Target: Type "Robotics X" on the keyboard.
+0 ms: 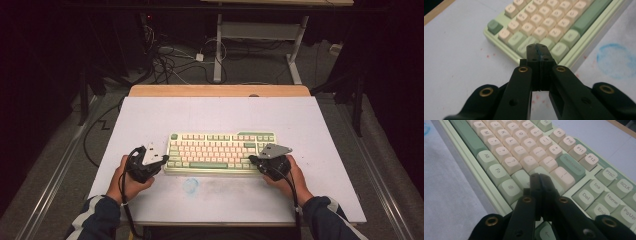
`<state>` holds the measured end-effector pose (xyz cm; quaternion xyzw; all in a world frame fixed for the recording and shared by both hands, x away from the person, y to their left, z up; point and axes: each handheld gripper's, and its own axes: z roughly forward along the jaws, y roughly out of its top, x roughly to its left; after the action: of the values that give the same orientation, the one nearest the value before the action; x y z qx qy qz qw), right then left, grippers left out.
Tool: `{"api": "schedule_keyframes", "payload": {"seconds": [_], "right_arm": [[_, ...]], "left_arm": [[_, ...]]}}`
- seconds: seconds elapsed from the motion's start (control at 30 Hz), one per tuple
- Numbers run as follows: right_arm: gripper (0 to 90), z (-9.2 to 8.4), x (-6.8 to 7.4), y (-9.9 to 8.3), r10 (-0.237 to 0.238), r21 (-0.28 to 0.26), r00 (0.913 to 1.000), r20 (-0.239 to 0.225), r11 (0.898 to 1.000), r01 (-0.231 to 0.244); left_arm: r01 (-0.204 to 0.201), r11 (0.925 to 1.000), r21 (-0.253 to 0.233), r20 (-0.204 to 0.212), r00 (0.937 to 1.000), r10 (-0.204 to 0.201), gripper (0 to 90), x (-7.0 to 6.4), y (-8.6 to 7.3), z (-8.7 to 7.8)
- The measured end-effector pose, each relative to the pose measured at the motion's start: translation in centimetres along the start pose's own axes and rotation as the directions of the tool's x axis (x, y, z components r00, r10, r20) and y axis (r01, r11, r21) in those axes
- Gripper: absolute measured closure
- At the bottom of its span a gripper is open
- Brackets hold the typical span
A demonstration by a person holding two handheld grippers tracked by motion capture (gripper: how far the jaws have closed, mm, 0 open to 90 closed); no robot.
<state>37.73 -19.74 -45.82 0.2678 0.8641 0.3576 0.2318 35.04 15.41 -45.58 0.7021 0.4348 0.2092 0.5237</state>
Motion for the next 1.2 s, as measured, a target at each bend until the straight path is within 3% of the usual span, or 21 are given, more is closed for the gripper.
{"api": "schedule_keyframes", "payload": {"seconds": [0.47,0.93,1.2], "right_arm": [[90.0,0.0,0.0,0.0,0.003,-0.001,1.0,0.002,1.0,-0.003],[90.0,0.0,0.1,0.0,-0.008,-0.001,0.9999,0.008,1.0,0.008],[90.0,0.0,0.1,0.0,-0.006,-0.001,0.9999,0.009,1.0,0.006]], "left_arm": [[-0.068,0.9962,0.053,0.055,0.9963,0.065,87.1,-2.5,1.3,4.0],[-0.074,0.994,0.081,0.088,0.9939,0.067,87.1,-3.7,1.9,6.4],[-0.082,0.9925,0.091,0.084,0.9937,0.075,87.1,-4.2,2.3,8.1]]}}
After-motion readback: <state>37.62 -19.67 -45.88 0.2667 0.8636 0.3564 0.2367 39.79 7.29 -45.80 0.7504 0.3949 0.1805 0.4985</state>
